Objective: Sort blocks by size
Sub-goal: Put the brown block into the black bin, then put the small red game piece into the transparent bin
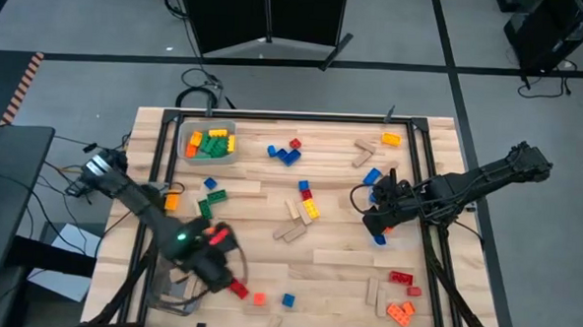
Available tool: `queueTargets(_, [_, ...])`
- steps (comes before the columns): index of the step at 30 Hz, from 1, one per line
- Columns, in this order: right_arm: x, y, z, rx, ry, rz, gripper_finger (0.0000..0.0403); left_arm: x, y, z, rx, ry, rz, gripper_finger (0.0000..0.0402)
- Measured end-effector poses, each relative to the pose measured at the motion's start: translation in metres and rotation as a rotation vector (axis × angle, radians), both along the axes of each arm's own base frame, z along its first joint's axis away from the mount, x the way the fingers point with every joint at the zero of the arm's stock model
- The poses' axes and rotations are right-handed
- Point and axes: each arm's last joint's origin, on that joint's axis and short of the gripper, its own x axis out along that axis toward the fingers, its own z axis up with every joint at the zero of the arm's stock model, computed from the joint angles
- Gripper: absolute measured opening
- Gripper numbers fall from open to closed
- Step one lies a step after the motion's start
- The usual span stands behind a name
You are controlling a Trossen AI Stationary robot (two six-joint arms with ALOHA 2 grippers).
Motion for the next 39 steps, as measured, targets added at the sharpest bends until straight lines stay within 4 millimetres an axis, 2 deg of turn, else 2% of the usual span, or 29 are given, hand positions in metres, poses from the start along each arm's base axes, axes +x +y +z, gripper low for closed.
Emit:
queueTargets(3, [0.001,0.000,0.000,0.004,-0.011,0.000,0.0256,-0.025,-0.011,0.003,0.034,0.064,-0.009,0.0104])
queueTargets(6, [0.002,0.001,0.001,0.008,-0.022,0.000,0.0256,-0.042,-0.027,-0.002,0.041,0.107,-0.137,0.0104])
queueTargets(10, [0.002,0.000,0.001,0.002,-0.027,-0.004,0.0256,-0.058,-0.046,-0.019,0.007,0.130,-0.317,0.0104])
queueTargets(14, [0.003,0.000,0.001,-0.001,-0.036,-0.007,0.0256,-0.071,-0.055,-0.042,-0.030,0.129,-0.266,0.0126])
queueTargets(18, [0.003,0.000,0.001,-0.001,-0.036,-0.007,0.0256,-0.074,-0.061,-0.060,-0.092,0.104,-0.260,0.0141])
queueTargets(23, [0.003,0.000,0.001,-0.002,-0.036,-0.007,0.0256,-0.077,-0.060,-0.071,-0.127,0.145,-0.263,0.0144])
queueTargets(31, [0.003,0.000,0.001,-0.005,-0.034,-0.001,0.0256,-0.078,-0.057,-0.074,-0.113,0.165,-0.232,0.0146])
queueTargets(39, [0.002,0.000,0.001,-0.007,-0.026,-0.004,0.0256,-0.078,-0.051,-0.074,-0.095,0.191,-0.107,0.0147])
